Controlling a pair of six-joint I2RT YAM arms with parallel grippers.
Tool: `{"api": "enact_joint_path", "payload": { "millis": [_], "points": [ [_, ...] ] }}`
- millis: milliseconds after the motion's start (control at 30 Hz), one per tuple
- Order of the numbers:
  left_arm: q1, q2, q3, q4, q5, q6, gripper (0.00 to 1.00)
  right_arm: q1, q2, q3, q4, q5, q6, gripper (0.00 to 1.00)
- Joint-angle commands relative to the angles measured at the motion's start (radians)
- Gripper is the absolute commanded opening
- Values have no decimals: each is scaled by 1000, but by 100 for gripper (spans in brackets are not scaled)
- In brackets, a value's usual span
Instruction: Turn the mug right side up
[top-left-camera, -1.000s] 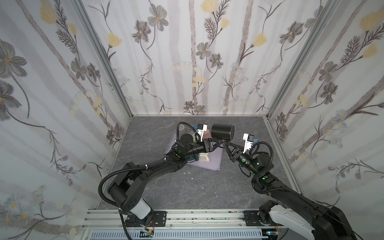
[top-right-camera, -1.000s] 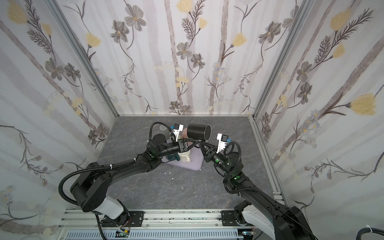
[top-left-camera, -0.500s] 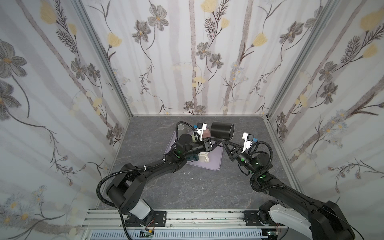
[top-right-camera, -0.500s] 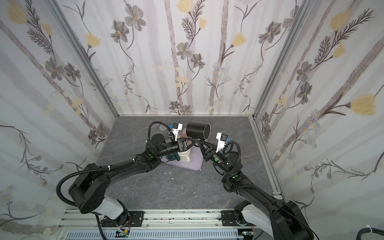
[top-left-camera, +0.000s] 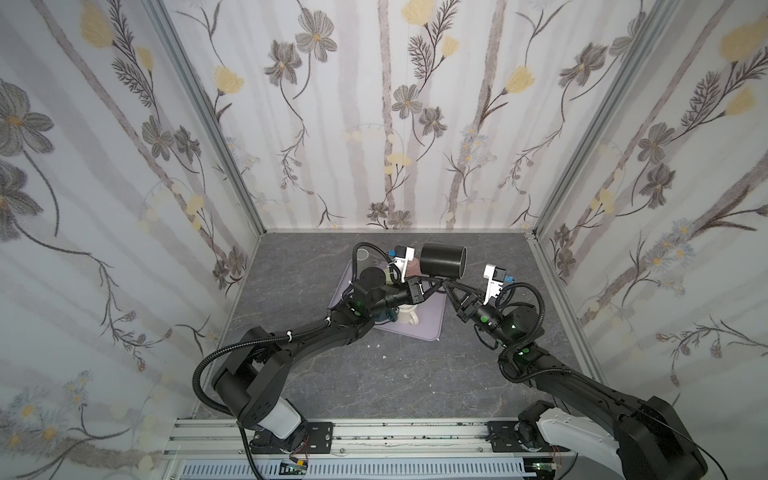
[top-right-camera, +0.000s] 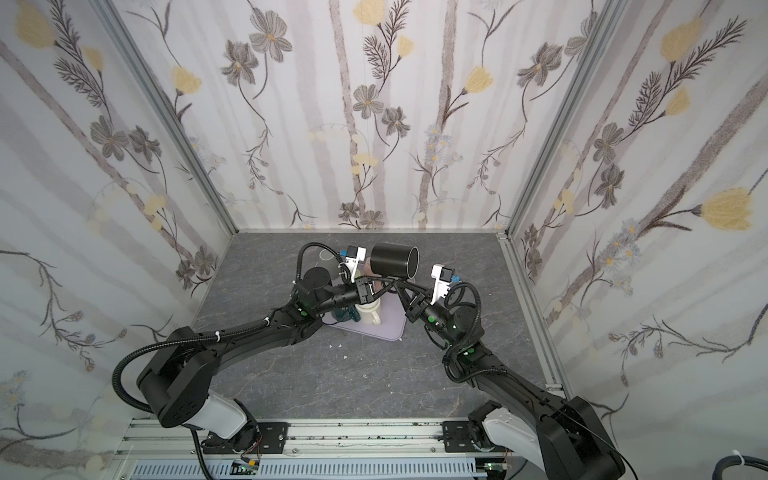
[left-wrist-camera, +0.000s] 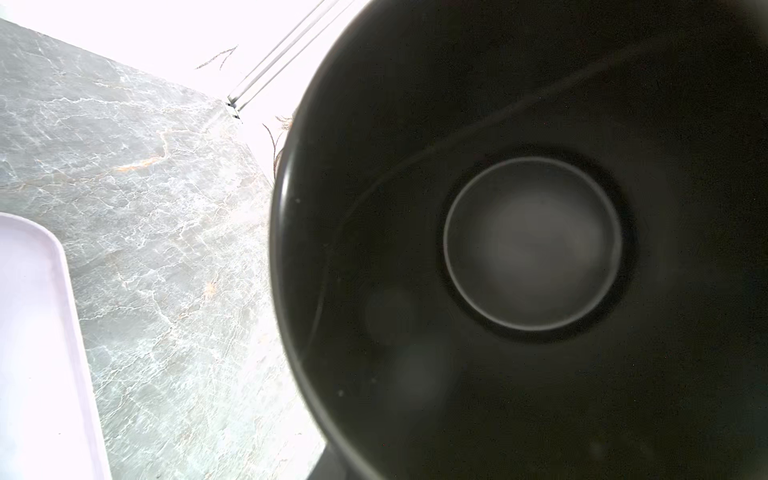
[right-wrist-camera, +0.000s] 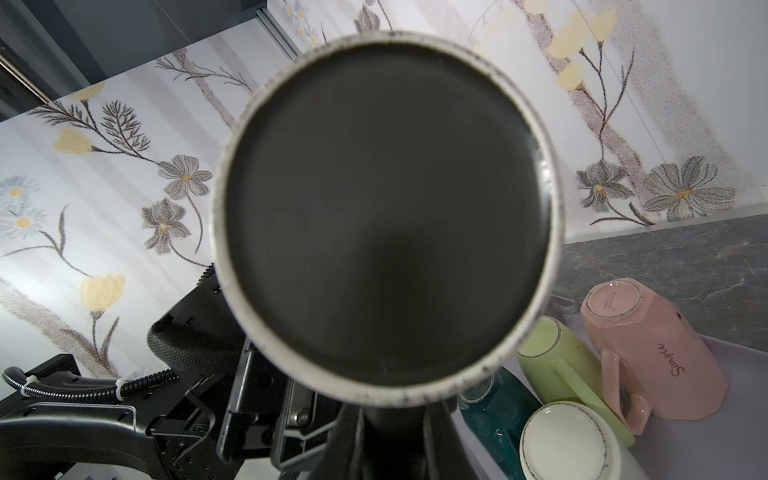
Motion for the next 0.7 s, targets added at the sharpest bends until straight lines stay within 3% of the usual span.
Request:
{"api": "enact_joint_path", "payload": {
  "millis": [0, 67, 667],
  "points": [
    [-6, -19, 19, 93, 54, 7, 6, 0, 12, 3, -13, 5, -20, 0],
    [-7, -28, 23, 78, 52, 18, 0, -2, 18, 3, -15, 5, -20, 0],
    [-29, -120, 24, -88, -5, 181, 0, -6, 68, 11, -14, -1, -25, 1]
  ]
}}
